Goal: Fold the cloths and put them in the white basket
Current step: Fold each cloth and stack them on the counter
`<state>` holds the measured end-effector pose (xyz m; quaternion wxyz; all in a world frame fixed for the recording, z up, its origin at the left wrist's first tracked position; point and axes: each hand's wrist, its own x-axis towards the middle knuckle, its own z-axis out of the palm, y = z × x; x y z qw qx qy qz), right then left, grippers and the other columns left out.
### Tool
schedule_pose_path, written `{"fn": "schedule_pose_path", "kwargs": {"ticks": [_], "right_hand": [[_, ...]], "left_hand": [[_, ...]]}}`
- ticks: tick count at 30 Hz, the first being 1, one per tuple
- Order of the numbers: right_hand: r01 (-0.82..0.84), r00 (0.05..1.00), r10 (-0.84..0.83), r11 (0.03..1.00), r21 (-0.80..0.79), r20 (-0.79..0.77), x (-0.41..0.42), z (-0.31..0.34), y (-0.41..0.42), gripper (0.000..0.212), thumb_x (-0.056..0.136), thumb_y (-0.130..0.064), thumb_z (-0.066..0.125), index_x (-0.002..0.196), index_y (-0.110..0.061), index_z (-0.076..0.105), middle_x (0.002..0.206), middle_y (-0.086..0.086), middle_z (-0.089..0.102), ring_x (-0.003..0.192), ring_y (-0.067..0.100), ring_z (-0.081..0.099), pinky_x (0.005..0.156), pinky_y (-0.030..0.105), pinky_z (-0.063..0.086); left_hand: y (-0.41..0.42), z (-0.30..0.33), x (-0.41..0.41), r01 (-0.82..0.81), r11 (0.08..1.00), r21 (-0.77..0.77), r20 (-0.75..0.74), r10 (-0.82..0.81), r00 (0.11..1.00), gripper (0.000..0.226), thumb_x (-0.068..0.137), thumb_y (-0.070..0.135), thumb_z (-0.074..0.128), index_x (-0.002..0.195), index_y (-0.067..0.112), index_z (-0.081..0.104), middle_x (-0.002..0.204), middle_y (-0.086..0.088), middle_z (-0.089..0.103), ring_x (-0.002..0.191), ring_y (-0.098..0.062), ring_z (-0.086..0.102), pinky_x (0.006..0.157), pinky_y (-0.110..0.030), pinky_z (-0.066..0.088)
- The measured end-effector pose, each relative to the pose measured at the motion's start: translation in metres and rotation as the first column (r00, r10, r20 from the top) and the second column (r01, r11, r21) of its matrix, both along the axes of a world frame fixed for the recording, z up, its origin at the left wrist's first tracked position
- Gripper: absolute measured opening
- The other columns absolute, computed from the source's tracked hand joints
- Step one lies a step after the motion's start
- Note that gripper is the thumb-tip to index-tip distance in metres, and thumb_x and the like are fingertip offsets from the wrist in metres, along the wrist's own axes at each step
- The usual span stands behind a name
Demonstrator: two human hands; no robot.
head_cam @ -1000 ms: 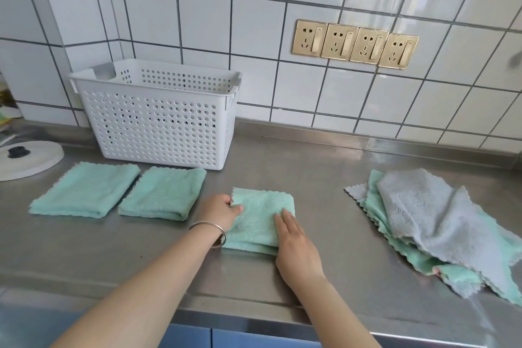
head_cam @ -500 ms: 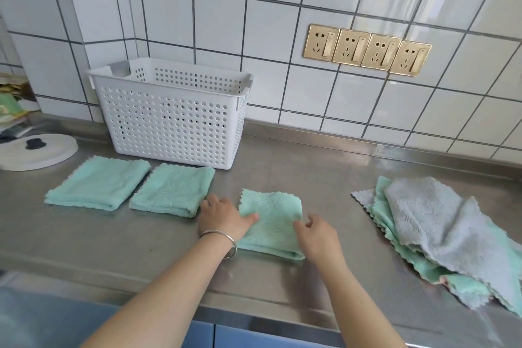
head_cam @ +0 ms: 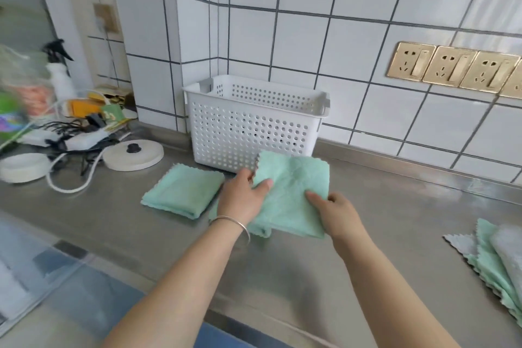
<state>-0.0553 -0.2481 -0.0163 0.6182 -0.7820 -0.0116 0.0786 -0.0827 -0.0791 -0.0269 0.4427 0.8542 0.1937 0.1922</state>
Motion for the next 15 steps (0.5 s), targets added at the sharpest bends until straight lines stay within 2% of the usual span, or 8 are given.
{"fn": "schedule_pose_path", "kwargs": {"ticks": [3, 5, 7, 9, 12, 13, 15], "right_hand": [[-0.13, 0.988, 0.143, 0.975, 0.179, -0.063, 0.01, 0.0, 0.069, 0.012, 0.086, -0.026, 0.064, 0.087, -0.014, 0.064, 0.092, 0.004, 0.071, 0.081, 0.021, 0.068, 0.061, 0.026, 0.049], [-0.16, 0.971, 0.194, 0.96, 0.23, -0.136, 0.016, -0.01, 0.113, 0.019, 0.085, -0.029, 0.064, 0.094, -0.012, 0.066, 0.096, 0.005, 0.072, 0.09, 0.025, 0.068, 0.07, 0.032, 0.053], [-0.15, 0.955, 0.208, 0.954, 0.261, -0.211, 0.023, -0.018, 0.152, 0.016, 0.087, -0.028, 0.062, 0.091, -0.012, 0.064, 0.093, 0.003, 0.069, 0.092, 0.026, 0.066, 0.083, 0.042, 0.054], [-0.134, 0.946, 0.196, 0.961, 0.24, -0.26, 0.027, -0.029, 0.182, 0.014, 0.087, -0.025, 0.061, 0.085, -0.011, 0.062, 0.089, 0.004, 0.066, 0.093, 0.029, 0.064, 0.089, 0.044, 0.052], [-0.112, 0.94, 0.17, 0.973, 0.204, -0.295, 0.034, -0.048, 0.217, 0.024, 0.085, -0.021, 0.063, 0.1, -0.003, 0.064, 0.105, 0.014, 0.068, 0.097, 0.032, 0.065, 0.091, 0.042, 0.053], [-0.104, 0.941, 0.162, 0.974, 0.2, -0.298, 0.037, -0.054, 0.224, 0.024, 0.084, -0.019, 0.063, 0.101, -0.002, 0.065, 0.105, 0.015, 0.068, 0.098, 0.032, 0.065, 0.091, 0.042, 0.053], [-0.095, 0.948, 0.128, 0.987, 0.127, -0.292, 0.041, -0.061, 0.237, 0.014, 0.084, -0.018, 0.062, 0.089, -0.006, 0.064, 0.093, 0.012, 0.066, 0.097, 0.031, 0.065, 0.087, 0.039, 0.054]], "left_hand": [[0.067, 0.01, -0.003, -0.11, 0.994, -0.004, 0.005, 0.11, 0.994, 0.036, 0.086, 0.04, 0.058, 0.101, 0.008, 0.059, 0.098, -0.007, 0.062, 0.09, -0.026, 0.056, 0.073, -0.028, 0.038], [0.11, 0.007, -0.001, -0.151, 0.988, 0.028, -0.046, 0.152, 0.987, 0.035, 0.088, 0.039, 0.056, 0.103, 0.008, 0.058, 0.099, -0.008, 0.063, 0.094, -0.028, 0.058, 0.074, -0.03, 0.039], [0.146, 0.003, 0.003, -0.173, 0.982, 0.074, -0.094, 0.179, 0.979, 0.035, 0.088, 0.038, 0.055, 0.106, 0.009, 0.058, 0.102, -0.008, 0.063, 0.099, -0.03, 0.059, 0.076, -0.032, 0.042], [0.17, -0.005, 0.007, -0.196, 0.976, 0.095, -0.12, 0.206, 0.971, 0.035, 0.089, 0.035, 0.056, 0.113, 0.009, 0.056, 0.111, -0.009, 0.063, 0.107, -0.03, 0.057, 0.083, -0.032, 0.042], [0.196, -0.018, 0.012, -0.228, 0.968, 0.1, -0.118, 0.239, 0.964, 0.038, 0.09, 0.028, 0.057, 0.121, 0.007, 0.052, 0.125, -0.01, 0.059, 0.115, -0.029, 0.054, 0.09, -0.031, 0.04], [0.202, -0.023, 0.013, -0.236, 0.966, 0.103, -0.119, 0.248, 0.961, 0.037, 0.09, 0.027, 0.057, 0.121, 0.006, 0.051, 0.125, -0.01, 0.059, 0.115, -0.029, 0.054, 0.09, -0.03, 0.04], [0.212, -0.032, 0.016, -0.249, 0.965, 0.081, -0.114, 0.257, 0.96, 0.037, 0.089, 0.025, 0.058, 0.121, 0.007, 0.05, 0.124, -0.011, 0.059, 0.113, -0.029, 0.055, 0.091, -0.031, 0.042]]}}
